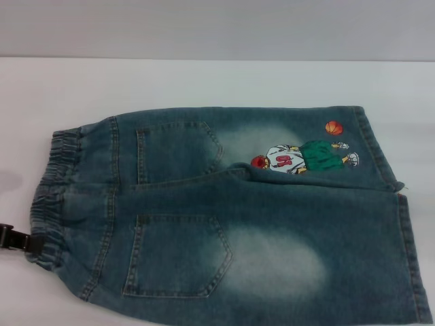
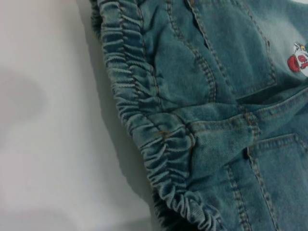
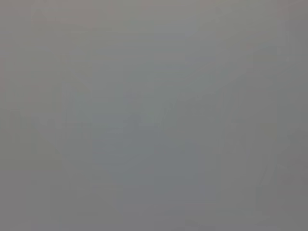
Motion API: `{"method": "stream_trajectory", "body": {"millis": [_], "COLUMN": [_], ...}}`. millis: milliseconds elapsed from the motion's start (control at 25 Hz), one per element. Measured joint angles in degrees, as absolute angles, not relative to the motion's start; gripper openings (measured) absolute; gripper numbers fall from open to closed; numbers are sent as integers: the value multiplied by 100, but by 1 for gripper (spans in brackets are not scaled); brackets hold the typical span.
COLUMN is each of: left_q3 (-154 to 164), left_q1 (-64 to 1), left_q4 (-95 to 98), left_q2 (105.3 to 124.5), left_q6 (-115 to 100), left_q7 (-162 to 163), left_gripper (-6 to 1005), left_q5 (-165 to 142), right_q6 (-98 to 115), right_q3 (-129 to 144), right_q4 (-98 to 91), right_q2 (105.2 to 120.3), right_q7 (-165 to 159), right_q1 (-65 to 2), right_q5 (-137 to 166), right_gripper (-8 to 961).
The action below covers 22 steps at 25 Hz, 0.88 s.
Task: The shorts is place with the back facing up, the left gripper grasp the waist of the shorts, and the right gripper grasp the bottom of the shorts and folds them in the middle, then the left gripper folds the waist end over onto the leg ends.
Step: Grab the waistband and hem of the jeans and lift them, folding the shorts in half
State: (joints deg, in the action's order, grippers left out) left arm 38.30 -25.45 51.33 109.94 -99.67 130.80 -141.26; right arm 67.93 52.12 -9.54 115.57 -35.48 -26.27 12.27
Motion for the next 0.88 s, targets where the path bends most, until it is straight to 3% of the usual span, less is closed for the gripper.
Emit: {"method": "stream_trajectory", "body": {"millis": [200,400,560,880], "left_q3": [3759,3679,3490,3372], "left_q1": [-2541,-2541,-2553,-2554], "left_q4": [5134,5142,5157,5159], "left_q2": [11036,11083,11115,11124], "left_q6": [-9952,-9834,-9791,-9782], "left_q7": [13029,13012,12916,12866], "left_gripper": [42,42,43,43], "left_q5": [-14109,-14102,-14092,-14082], "right_q6": [6835,7446,8739,10473], "right_q3": [5202,5085,4414,3796], "right_q4": [-1979,-3042,-3759,-4220], "right_q2": [11319,10918,10652,10338], "right_q7": [-5789,-8046,-9450,-10137], "right_q1": [-2290,-2233,-2507,-3044], "right_q5": [3108,5239,7204,9500], "right_gripper": [629,629,629,628]}}
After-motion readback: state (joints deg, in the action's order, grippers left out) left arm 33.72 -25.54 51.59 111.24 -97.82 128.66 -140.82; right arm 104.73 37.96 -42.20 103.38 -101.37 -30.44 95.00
